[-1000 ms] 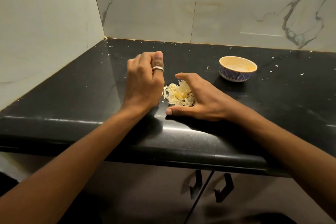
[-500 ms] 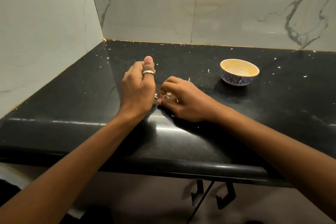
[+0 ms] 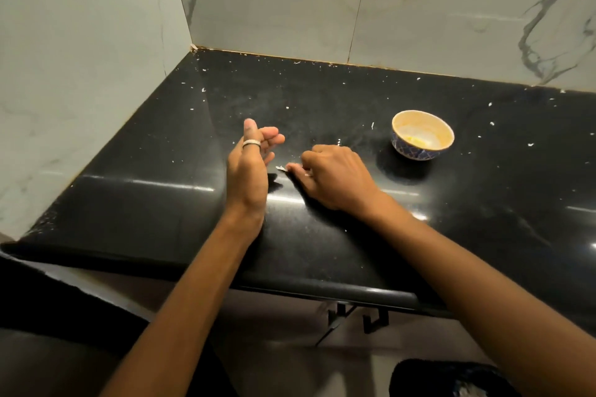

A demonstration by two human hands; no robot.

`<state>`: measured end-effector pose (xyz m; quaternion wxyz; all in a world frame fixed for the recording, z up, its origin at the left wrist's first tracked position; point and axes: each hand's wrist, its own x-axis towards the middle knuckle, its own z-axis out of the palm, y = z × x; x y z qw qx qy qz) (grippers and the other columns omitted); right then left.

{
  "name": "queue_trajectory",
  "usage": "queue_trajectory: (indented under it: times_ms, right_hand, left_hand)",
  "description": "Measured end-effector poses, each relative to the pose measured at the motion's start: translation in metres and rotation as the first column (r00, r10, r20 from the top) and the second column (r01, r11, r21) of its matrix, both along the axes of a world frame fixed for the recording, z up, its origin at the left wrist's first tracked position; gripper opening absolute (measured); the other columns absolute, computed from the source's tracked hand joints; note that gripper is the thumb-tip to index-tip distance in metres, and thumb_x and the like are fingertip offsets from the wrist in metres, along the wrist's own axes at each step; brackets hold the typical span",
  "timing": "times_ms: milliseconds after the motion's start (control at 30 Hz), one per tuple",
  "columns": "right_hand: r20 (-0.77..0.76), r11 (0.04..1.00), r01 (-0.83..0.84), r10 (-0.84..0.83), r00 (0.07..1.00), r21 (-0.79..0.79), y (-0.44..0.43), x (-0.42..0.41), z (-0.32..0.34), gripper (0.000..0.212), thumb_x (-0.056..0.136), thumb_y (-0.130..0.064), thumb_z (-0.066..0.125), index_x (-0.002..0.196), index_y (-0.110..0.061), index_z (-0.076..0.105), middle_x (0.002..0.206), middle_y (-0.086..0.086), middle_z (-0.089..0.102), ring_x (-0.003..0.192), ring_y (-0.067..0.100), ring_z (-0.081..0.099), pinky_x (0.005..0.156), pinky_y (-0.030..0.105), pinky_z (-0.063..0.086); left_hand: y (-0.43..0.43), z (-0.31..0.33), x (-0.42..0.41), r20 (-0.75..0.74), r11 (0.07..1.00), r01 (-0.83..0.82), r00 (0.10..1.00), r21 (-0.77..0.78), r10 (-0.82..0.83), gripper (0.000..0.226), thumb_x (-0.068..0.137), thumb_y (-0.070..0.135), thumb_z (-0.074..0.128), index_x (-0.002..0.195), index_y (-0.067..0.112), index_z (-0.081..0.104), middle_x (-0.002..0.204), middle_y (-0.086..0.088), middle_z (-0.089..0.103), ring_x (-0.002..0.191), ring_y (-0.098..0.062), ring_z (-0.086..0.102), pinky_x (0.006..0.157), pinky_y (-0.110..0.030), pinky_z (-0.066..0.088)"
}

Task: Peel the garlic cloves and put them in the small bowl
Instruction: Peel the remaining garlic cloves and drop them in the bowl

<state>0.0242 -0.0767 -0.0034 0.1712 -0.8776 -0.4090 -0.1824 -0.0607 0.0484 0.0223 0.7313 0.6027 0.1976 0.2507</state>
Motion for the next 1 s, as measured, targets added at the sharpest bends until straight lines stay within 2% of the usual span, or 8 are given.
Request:
queue_trajectory:
  times_ms: [133, 267, 333, 400, 500, 600, 900, 1000]
  right_hand:
    - [-0.087, 0.994, 0.106, -0.105, 0.991, 0.007, 0.01, 0.003, 0.005, 0.037, 0.091, -0.025, 0.065, 0.059, -0.007, 0.057, 0.062, 0.017, 0.063, 0.056, 0.043, 0.059, 0.051, 0.031, 0.03]
    - [-0.439, 0.943, 0.287, -0.189, 0.878, 0.168, 0.017, 0.003, 0.034, 0.052, 0.091, -0.022, 0.06, 0.046, -0.012, 0.037, 0.046, 0.011, 0.042, 0.047, 0.028, 0.039, 0.055, 0.032, 0.024]
    - [-0.641, 0.831, 0.45, -0.154, 0.752, 0.328, 0.023, 0.003, 0.056, 0.055, 0.089, -0.019, 0.06, 0.046, -0.018, 0.025, 0.044, -0.001, 0.023, 0.044, 0.014, 0.023, 0.053, 0.034, 0.021]
    - [-0.804, 0.645, 0.611, 0.011, 0.594, 0.46, 0.033, -0.003, 0.076, 0.05, 0.084, -0.023, 0.061, 0.049, -0.022, 0.026, 0.047, -0.005, 0.023, 0.05, 0.013, 0.024, 0.052, 0.034, 0.023]
    - [-0.868, 0.436, 0.75, 0.245, 0.432, 0.497, 0.043, -0.015, 0.094, 0.053, 0.086, -0.032, 0.066, 0.047, -0.024, 0.031, 0.049, 0.0, 0.032, 0.053, 0.019, 0.033, 0.053, 0.039, 0.029]
    - [-0.814, 0.396, 0.718, 0.376, 0.442, 0.573, 0.043, -0.022, 0.103, 0.046, 0.095, -0.031, 0.063, 0.055, -0.014, 0.048, 0.054, 0.014, 0.05, 0.051, 0.025, 0.049, 0.055, 0.038, 0.043]
    - [-0.733, 0.392, 0.62, 0.407, 0.545, 0.679, 0.044, -0.028, 0.11, 0.036, 0.097, -0.024, 0.059, 0.066, -0.006, 0.064, 0.071, 0.014, 0.065, 0.074, 0.027, 0.061, 0.079, 0.047, 0.052]
    - [-0.732, 0.405, 0.609, 0.366, 0.575, 0.682, 0.041, -0.029, 0.111, 0.037, 0.1, -0.023, 0.055, 0.072, -0.003, 0.07, 0.08, 0.019, 0.071, 0.082, 0.028, 0.068, 0.084, 0.047, 0.055]
  left_hand:
    - [-0.022, 0.007, 0.002, 0.024, 0.979, 0.045, 0.999, -0.201, -0.041, 0.051, 0.109, 0.043, 0.026, 0.11, 0.015, 0.068, 0.116, -0.003, 0.072, 0.118, -0.009, 0.063, 0.107, -0.026, 0.044]
    - [-0.042, 0.015, 0.009, 0.007, 0.898, 0.054, 0.998, -0.437, -0.056, 0.053, 0.109, 0.043, 0.022, 0.131, 0.011, 0.058, 0.136, -0.004, 0.062, 0.133, -0.01, 0.052, 0.117, -0.028, 0.033]
    - [-0.049, 0.023, 0.013, -0.02, 0.856, 0.033, 0.999, -0.516, -0.051, 0.053, 0.108, 0.047, 0.022, 0.137, 0.015, 0.054, 0.141, 0.002, 0.058, 0.136, -0.008, 0.048, 0.119, -0.03, 0.03]
    - [-0.053, 0.035, 0.018, -0.054, 0.759, -0.001, 0.998, -0.651, -0.045, 0.051, 0.107, 0.05, 0.026, 0.131, 0.018, 0.059, 0.136, 0.003, 0.063, 0.132, -0.011, 0.053, 0.113, -0.031, 0.038]
    - [-0.055, 0.055, 0.025, -0.063, 0.569, -0.025, 0.997, -0.822, -0.047, 0.05, 0.106, 0.05, 0.031, 0.114, 0.013, 0.064, 0.107, -0.006, 0.074, 0.099, -0.018, 0.071, 0.085, -0.031, 0.056]
    - [-0.053, 0.067, 0.027, 0.016, 0.471, 0.046, 0.998, -0.881, -0.068, 0.05, 0.108, 0.044, 0.028, 0.105, 0.012, 0.065, 0.081, -0.007, 0.074, 0.07, -0.018, 0.073, 0.06, -0.026, 0.057]
    - [-0.04, 0.072, 0.037, 0.165, 0.339, 0.159, 0.986, -0.927, -0.012, 0.047, 0.107, 0.039, 0.027, 0.101, 0.008, 0.062, 0.092, -0.011, 0.069, 0.083, -0.024, 0.072, 0.071, -0.032, 0.061]
    - [-0.04, 0.071, 0.037, 0.14, 0.311, 0.145, 0.989, -0.939, -0.037, 0.055, 0.107, 0.037, 0.028, 0.094, 0.006, 0.071, 0.09, -0.013, 0.074, 0.079, -0.027, 0.075, 0.064, -0.034, 0.062]
